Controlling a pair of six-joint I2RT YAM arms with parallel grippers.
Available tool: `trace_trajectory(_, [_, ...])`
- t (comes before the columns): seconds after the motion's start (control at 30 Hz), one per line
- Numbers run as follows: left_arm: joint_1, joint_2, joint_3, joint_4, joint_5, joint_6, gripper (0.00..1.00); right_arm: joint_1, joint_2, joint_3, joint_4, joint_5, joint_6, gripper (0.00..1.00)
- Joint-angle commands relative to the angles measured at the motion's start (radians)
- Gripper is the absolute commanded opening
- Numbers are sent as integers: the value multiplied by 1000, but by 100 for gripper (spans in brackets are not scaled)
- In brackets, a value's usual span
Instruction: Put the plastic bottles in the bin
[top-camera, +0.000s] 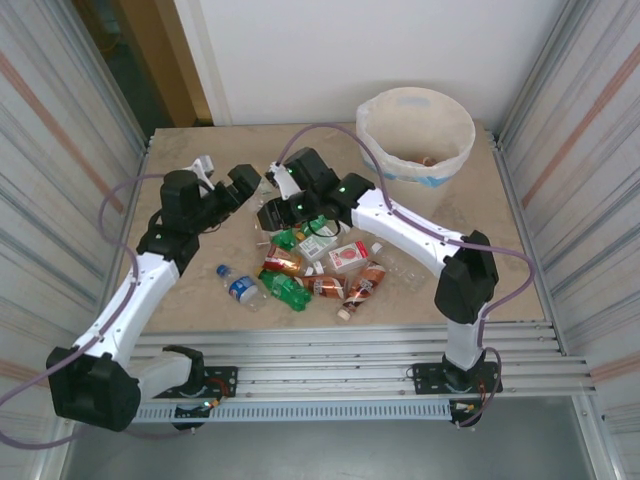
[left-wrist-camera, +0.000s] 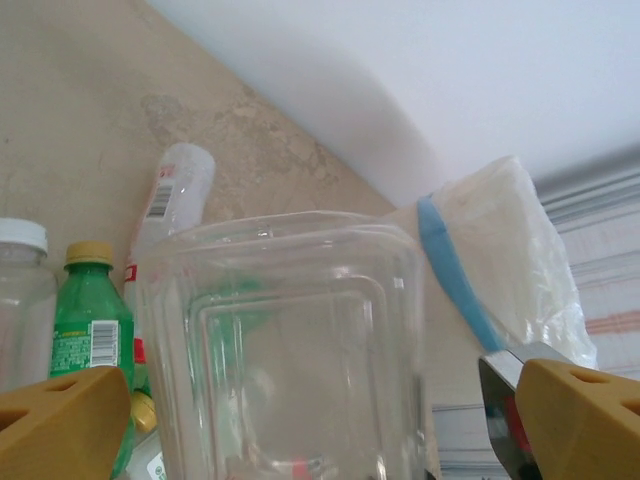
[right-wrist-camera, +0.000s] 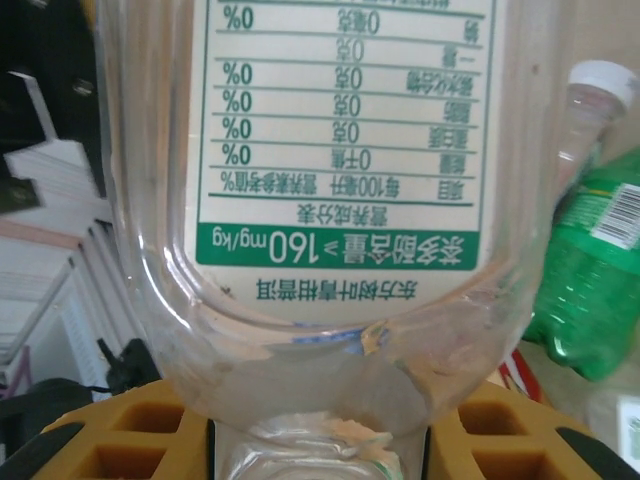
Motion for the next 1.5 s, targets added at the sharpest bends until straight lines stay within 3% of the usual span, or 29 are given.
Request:
trace_trajectory(0.0, [-5,-101,41,21,-9,97,99,-23,-94,56,-91,90,-63,11])
trace_trajectory(0.23, [-8,-261,-8,14,-133,209,99,-105,-188,165,-246,200,-141,9])
trace_trajectory(0.43, [-6,-350,-70,5,-230,260,99,-246,-217,308,-419,264,-227,7])
trace_trajectory(0.67, [-5,-358,-79,-34,-256,278,99,-475,-199,392,-541,155,-290,5])
trace_trajectory(0.93, [-5,-341,-86,-46,-260,279,99,-623,-143,444,-602,87,-357,3])
trace_trajectory(1.23, [-4,-328,-90,-60,-266,285,99,-720,-29,505,-639,76,-395,3])
trace_trajectory(1.47, [-3,-323,-94,-65,-274,284,99,-730,94,613,-700,147,-442,6])
